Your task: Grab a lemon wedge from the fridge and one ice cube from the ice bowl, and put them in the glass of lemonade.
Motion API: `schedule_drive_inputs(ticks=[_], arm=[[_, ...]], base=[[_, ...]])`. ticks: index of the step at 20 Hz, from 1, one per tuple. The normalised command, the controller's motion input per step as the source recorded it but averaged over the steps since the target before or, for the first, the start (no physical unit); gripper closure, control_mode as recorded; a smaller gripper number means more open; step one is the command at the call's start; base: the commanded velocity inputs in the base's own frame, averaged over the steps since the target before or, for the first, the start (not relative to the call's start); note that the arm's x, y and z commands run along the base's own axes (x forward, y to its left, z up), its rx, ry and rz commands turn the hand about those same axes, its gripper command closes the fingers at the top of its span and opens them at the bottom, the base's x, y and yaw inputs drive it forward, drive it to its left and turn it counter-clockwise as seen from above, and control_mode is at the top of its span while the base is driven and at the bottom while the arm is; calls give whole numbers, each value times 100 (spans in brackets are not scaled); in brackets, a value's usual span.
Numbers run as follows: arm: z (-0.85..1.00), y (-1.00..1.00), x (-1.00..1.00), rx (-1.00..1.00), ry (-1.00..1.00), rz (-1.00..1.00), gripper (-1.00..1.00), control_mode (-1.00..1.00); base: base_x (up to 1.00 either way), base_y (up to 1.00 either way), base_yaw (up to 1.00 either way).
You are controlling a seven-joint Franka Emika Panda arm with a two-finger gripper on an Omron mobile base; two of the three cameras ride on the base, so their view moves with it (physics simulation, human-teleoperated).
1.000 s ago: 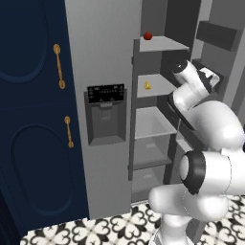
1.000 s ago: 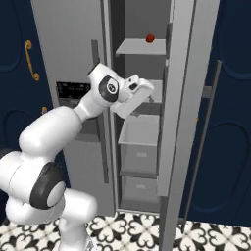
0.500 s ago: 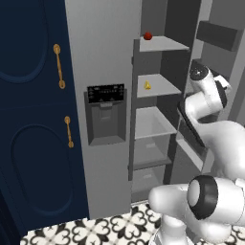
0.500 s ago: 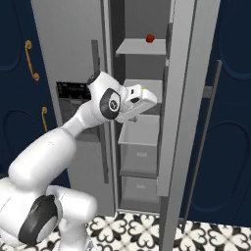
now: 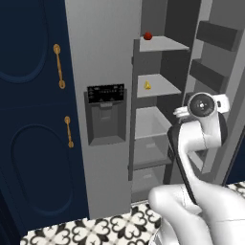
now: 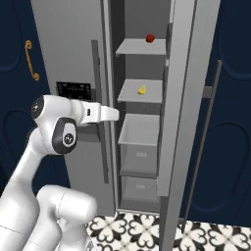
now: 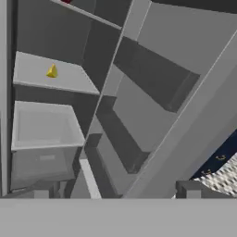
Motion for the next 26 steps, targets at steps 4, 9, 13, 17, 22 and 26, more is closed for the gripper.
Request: schedule_drive_inputs(ticks=[4,9,13,17,22,26], arm=[[0,99,-85,21,-15,0,-100,-100],[-1,71,-64,25,0,12,-100,-100],[-3,40,-61,14,0,19,-100,-100],[-34,0,-23,20,0,40,-100,-100],[-54,5,-6,19,0,42,-100,-100],[-34,25,0,8,0,18,-100,-100]], base=[[0,0,0],[0,0,0],[0,0,0],[0,0,0],[0,0,0],[0,0,0]])
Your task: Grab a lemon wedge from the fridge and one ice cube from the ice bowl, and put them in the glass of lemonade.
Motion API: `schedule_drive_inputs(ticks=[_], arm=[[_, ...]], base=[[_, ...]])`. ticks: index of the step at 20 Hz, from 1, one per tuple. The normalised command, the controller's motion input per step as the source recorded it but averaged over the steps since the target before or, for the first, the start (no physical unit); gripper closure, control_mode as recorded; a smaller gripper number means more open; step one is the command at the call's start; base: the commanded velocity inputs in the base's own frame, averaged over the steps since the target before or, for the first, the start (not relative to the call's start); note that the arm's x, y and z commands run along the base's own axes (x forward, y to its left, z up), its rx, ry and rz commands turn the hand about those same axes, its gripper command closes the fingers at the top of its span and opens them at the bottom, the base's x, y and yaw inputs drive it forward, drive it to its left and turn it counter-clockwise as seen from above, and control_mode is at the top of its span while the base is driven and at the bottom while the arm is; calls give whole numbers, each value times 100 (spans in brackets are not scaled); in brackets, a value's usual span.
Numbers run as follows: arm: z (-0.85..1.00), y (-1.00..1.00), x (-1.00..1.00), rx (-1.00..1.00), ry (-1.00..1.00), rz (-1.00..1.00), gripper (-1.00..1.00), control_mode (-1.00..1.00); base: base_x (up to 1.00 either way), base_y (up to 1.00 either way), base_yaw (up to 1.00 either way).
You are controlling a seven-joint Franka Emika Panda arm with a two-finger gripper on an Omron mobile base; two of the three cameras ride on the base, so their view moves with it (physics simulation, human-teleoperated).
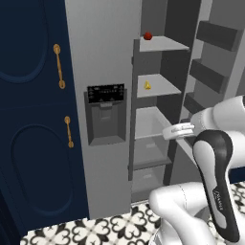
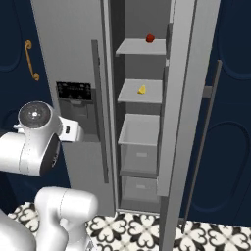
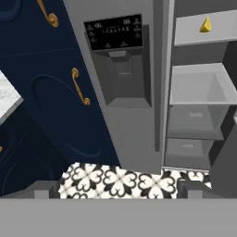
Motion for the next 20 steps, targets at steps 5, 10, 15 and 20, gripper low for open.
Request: schedule_drive_inputs(ticks=[5,10,15,20], arm=[[-4,0,0,0,-1,0,-100,-100],[0,0,0,0,0,0,-100,-100],[-10,1,0,0,-4,0,-100,-100],[-1,0,0,0,0,0,-100,-100]], base=[[0,0,0],[0,0,0],[0,0,0],[0,0,0]])
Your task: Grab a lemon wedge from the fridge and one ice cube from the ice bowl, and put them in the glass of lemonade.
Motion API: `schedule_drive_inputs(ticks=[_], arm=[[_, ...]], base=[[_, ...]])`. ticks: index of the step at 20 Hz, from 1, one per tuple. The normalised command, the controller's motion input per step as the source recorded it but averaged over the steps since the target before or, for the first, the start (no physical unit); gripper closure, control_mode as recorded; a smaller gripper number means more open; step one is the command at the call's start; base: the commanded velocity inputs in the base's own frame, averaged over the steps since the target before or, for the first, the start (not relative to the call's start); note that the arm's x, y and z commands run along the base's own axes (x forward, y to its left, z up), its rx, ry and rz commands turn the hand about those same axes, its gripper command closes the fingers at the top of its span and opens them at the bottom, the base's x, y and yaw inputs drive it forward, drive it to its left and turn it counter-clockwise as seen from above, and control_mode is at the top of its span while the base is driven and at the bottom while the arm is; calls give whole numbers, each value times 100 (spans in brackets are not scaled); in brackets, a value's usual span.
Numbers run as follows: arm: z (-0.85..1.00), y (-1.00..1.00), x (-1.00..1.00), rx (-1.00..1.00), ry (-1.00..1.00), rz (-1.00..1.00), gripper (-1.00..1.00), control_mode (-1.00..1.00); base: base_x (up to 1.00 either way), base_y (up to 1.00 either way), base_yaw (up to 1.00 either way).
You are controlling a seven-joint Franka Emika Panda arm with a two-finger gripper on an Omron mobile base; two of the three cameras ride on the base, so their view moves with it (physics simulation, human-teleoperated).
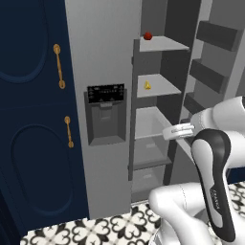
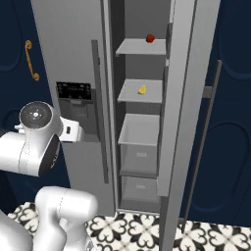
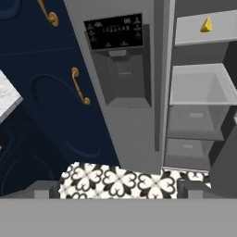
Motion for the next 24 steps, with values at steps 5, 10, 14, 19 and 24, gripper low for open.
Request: schedule_drive_inputs(ticks=[5,10,14,19,24], arm=[[-2,0,0,0,0,0,-100,-100],[-3,2,0,0,0,0,-100,-100],[0,0,0,0,0,0,-100,100],[0,0,0,0,0,0,-100,100],[0,0,0,0,0,0,-100,100]], base=[[0,0,0],[0,0,0],[3,-1,-1],[5,-33,-16],[0,-70,-20]])
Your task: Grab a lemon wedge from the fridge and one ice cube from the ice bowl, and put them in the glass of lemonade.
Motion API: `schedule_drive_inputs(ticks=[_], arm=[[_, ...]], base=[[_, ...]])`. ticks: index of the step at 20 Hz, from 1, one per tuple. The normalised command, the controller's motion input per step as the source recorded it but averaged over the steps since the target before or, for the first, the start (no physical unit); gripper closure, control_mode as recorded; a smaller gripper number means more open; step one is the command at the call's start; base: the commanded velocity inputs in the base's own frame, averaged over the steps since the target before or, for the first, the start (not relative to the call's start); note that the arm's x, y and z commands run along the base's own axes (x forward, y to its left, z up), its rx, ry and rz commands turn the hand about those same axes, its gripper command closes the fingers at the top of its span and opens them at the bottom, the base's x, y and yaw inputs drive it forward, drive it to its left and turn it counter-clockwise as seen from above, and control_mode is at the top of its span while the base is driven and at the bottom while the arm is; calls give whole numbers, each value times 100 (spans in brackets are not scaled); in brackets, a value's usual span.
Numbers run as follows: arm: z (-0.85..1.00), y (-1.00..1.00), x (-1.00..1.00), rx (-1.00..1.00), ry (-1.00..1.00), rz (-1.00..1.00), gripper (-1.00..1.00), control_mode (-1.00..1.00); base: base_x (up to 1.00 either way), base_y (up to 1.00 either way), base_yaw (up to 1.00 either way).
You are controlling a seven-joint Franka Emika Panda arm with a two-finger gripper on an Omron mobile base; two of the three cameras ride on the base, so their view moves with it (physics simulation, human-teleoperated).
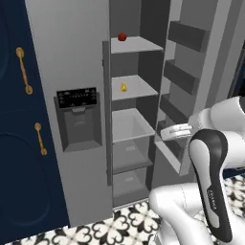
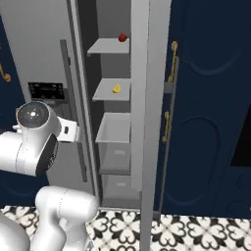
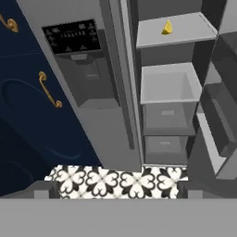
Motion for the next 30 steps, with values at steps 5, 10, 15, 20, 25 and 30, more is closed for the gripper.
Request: schedule_drive_inputs(ticks=[5,10,15,20,25,30], arm=[[0,0,0,0,0,0,-100,100],[0,0,0,0,0,0,-100,100],[0,0,0,0,0,0,-100,100],[0,0,0,0,0,0,-100,100],[0,0,0,0,0,0,-100,100],[0,0,0,0,0,0,-100,100]], base=[[8,-52,-15],[41,7,-3],[58,53,-3],[61,43,-10],[77,0,-13],[74,0,-9]])
